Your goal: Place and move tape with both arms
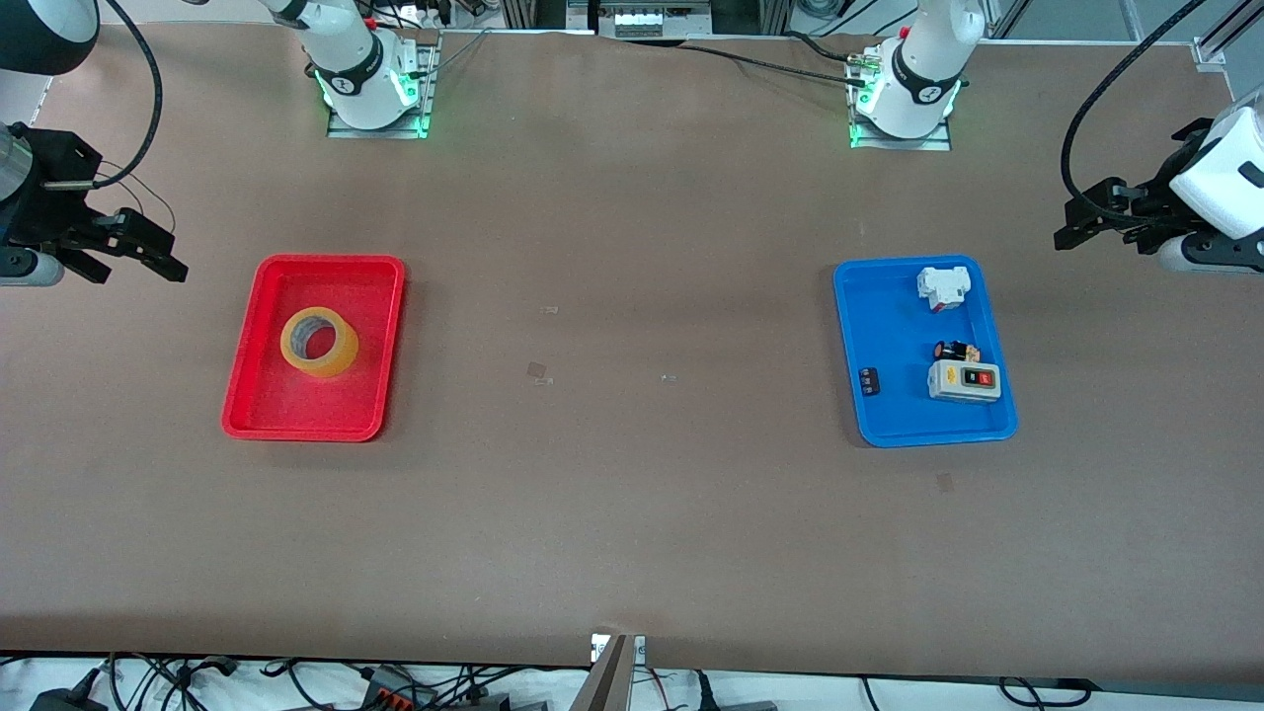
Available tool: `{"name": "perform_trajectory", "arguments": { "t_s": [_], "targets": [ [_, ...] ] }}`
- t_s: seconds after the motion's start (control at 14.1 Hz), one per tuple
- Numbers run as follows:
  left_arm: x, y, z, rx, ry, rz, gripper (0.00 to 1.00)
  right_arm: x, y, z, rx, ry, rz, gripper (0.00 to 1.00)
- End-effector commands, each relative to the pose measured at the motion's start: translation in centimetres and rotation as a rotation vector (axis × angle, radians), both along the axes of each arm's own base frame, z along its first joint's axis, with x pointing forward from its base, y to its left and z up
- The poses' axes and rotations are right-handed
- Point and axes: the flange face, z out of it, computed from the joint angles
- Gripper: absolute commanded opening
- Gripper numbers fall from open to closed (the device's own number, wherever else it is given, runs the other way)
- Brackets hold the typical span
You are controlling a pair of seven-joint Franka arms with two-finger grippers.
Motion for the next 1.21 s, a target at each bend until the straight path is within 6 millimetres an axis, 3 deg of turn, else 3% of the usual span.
{"name": "perform_trajectory", "arguments": {
  "t_s": [0.0, 0.21, 0.36, 0.64, 1.14],
  "targets": [
    [-0.2, 0.0, 0.5, -0.015, 0.004, 0.008, 1.0, 0.1, 0.2, 0.4, 0.011, 0.006, 0.001, 1.0],
    [-0.2, 0.0, 0.5, -0.015, 0.003, 0.008, 1.0, 0.0, 0.4, 0.5, 0.01, 0.006, 0.006, 1.0],
    [-0.2, 0.1, 0.6, -0.015, 0.001, 0.01, 1.0, -0.5, -0.6, 0.8, 0.011, 0.02, -0.01, 1.0],
    [-0.2, 0.1, 0.6, -0.015, 0.001, 0.01, 1.0, -0.9, 0.6, 1.0, 0.01, 0.038, 0.006, 1.0],
    [-0.2, 0.3, 0.6, -0.015, 0.001, 0.013, 1.0, -1.3, 0.7, 1.0, 0.009, 0.068, 0.013, 1.0]
  ]
}}
